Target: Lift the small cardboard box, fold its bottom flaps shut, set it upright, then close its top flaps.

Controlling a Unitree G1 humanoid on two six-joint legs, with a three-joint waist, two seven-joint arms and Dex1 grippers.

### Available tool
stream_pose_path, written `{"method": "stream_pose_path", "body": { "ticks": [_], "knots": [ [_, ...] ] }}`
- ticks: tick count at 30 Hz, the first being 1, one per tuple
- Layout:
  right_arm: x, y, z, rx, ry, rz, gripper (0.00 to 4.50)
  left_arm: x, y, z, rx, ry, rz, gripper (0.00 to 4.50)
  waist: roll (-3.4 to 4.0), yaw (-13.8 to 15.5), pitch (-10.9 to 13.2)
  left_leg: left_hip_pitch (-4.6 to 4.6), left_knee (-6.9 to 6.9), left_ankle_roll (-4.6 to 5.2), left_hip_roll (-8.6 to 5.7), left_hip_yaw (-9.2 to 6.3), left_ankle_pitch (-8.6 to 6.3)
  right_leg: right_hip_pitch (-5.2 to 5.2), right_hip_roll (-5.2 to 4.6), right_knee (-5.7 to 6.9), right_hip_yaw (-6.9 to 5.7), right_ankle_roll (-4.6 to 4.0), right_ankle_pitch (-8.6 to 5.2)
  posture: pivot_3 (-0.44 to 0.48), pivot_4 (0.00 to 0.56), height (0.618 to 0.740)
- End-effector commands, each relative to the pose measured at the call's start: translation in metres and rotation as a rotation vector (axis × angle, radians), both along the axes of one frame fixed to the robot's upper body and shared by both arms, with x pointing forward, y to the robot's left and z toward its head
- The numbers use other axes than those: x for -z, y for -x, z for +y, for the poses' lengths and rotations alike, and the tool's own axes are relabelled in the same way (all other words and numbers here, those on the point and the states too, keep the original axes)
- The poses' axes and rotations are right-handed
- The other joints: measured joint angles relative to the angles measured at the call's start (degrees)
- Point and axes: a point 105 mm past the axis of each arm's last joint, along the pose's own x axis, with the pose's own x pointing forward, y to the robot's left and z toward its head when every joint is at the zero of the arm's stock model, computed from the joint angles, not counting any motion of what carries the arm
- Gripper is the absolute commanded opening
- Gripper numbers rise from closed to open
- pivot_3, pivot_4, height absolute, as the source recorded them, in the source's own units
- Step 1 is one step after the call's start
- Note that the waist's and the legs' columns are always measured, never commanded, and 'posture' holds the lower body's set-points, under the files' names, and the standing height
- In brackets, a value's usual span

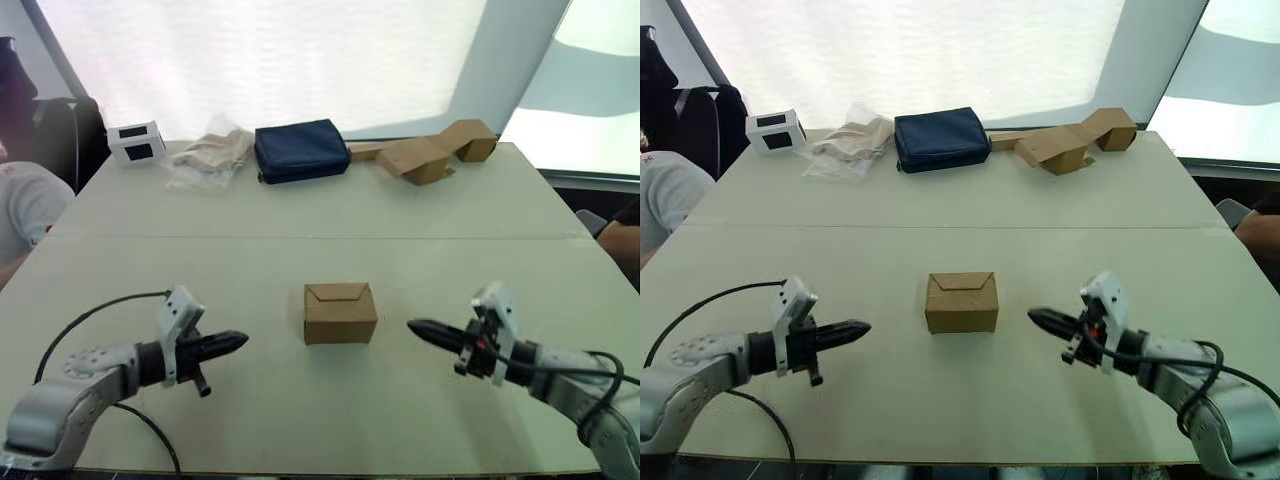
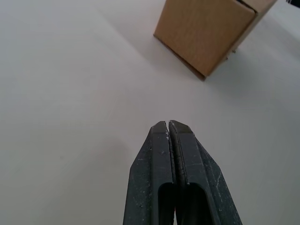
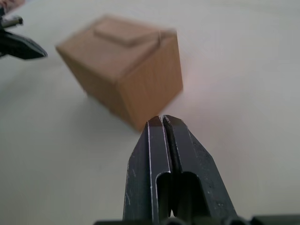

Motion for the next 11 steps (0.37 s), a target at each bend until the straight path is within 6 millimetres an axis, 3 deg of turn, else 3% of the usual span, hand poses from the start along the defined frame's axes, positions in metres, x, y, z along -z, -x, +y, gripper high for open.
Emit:
{"method": "stream_pose_path", "body": {
  "ticks": [1, 11],
  "knots": [
    [-0.009, 0.001, -0.009, -0.016, 0.045, -0.052, 0.0, -0.005, 0.009, 0.0, 0.023, 0.025, 0.0, 0.03, 0.01, -0.07, 0.0, 0.03, 0.0, 0.0, 0.0, 0.01, 0.0, 0.02, 0.0, 0.02, 0.0, 0.0, 0.0, 0.0, 0.15, 0.74],
    [-0.005, -0.002, -0.015, -0.03, 0.073, -0.039, 0.0, 0.002, 0.019, -0.004, 0.023, 0.068, 0.067, 0.03, 0.0, 0.2, 0.0, 0.05, -0.01, 0.02, 0.0, 0.01, -0.01, 0.06, 0.02, -0.01, -0.02, 0.01, 0.0, 0.0, 0.15, 0.74]
  ]
}}
